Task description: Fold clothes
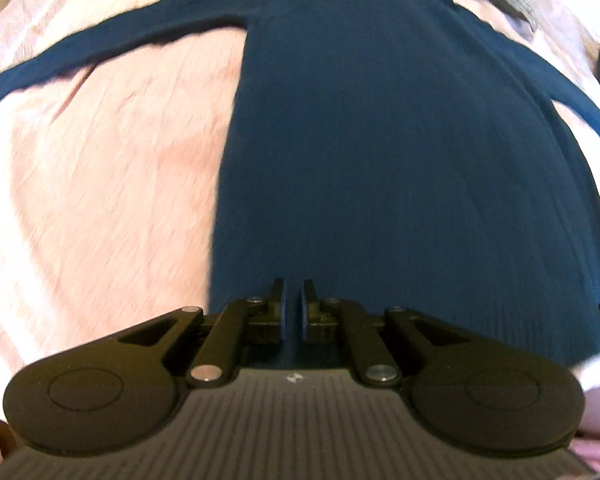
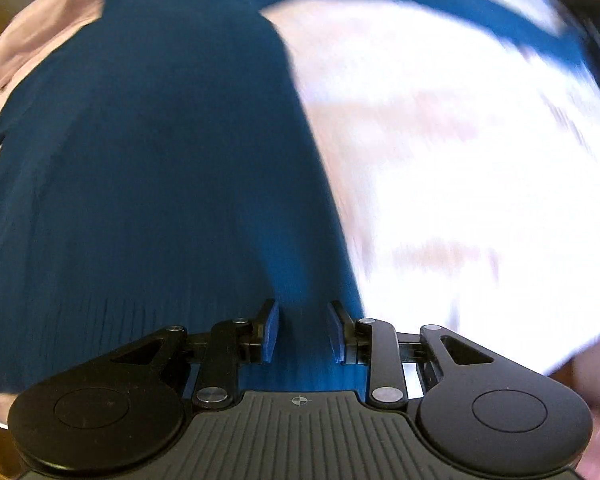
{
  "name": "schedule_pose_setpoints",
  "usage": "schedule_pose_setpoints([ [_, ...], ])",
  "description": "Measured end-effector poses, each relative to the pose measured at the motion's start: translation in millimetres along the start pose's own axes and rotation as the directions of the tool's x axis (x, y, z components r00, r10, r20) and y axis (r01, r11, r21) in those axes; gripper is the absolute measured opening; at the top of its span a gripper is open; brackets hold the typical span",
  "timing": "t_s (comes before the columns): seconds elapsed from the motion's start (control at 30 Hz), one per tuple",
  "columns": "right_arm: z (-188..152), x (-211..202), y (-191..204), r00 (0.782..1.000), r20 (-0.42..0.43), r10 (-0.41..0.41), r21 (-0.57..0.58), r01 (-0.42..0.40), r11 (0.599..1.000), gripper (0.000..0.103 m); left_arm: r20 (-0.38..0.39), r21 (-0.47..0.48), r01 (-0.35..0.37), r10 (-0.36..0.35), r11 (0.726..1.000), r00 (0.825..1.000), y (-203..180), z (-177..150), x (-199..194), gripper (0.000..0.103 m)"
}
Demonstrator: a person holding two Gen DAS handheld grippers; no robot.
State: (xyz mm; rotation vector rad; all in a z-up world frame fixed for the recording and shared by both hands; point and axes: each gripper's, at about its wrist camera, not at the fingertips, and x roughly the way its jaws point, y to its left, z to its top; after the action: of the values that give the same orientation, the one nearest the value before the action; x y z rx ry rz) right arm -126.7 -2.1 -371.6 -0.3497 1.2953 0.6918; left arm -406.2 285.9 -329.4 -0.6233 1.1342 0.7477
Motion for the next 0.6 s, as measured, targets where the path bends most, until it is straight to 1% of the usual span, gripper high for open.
schedule_pose_setpoints([
  [0.07, -15, -8, 6, 0.998, -0.044, -0.042, 0.058, 0.045, 0.997, 0.03, -0.024, 0.001, 0.006, -0.006, 1.0, 1.0, 6, -12, -12, 0.006],
  [0.1, -20, -15, 11, 0.997, -0.052, -0.06, 0.081, 0.064, 0.995, 0.03, -0.035, 0.002, 0.009, -0.009, 1.0, 0.999, 9, -19, -18, 0.006],
  [0.13, -24, -27, 18, 0.998, -0.034, -0.061, 0.107, 0.064, 0.992, 0.03, -0.047, 0.002, 0.012, -0.012, 1.0, 0.999, 11, -25, -23, 0.006],
  [0.2, -31, -51, 31, 0.998, 0.009, -0.056, 0.161, 0.054, 0.985, 0.03, 0.012, 0.034, 0.003, -0.003, 0.999, 1.0, 10, -11, -56, 0.009],
  [0.27, -31, -81, 47, 0.996, 0.084, -0.013, 0.212, -0.005, 0.977, 0.031, 0.077, 0.068, -0.009, 0.004, 0.998, 0.997, 8, 4, -90, 0.016],
  [0.3, -27, -96, 57, 0.993, 0.122, 0.004, 0.224, -0.031, 0.974, 0.031, 0.109, 0.085, -0.016, 0.007, 0.996, 0.994, 7, 12, -107, 0.018],
  [0.33, -21, -108, 69, 0.988, 0.154, 0.013, 0.218, -0.047, 0.975, 0.035, 0.147, 0.095, -0.017, 0.003, 0.995, 0.989, 7, 19, -127, 0.023],
  [0.37, -16, -122, 79, 0.982, 0.187, 0.021, 0.201, -0.06, 0.978, 0.045, 0.18, 0.099, -0.019, 0.001, 0.995, 0.984, 6, 26, -145, 0.027],
  [0.43, -11, -155, 101, 0.963, 0.266, 0.049, 0.152, -0.092, 0.984, 0.055, 0.244, 0.098, -0.032, 0.007, 0.995, 0.97, 5, 34, -179, 0.03],
  [0.47, -14, -175, 107, 0.949, 0.308, 0.064, 0.125, -0.107, 0.986, 0.056, 0.276, 0.093, -0.04, 0.013, 0.995, 0.961, 5, 36, -197, 0.034],
  [0.53, -4, -206, 127, 0.92, 0.381, 0.089, 0.068, -0.124, 0.99, 0.058, 0.313, 0.071, -0.051, 0.026, 0.996, 0.95, 0, 38, -224, 0.038],
  [0.6, 1, -231, 139, 0.901, 0.42, 0.106, 0.008, -0.12, 0.993, 0.061, 0.346, 0.041, -0.065, 0.047, 0.997, 0.937, -6, 36, -248, 0.042],
])
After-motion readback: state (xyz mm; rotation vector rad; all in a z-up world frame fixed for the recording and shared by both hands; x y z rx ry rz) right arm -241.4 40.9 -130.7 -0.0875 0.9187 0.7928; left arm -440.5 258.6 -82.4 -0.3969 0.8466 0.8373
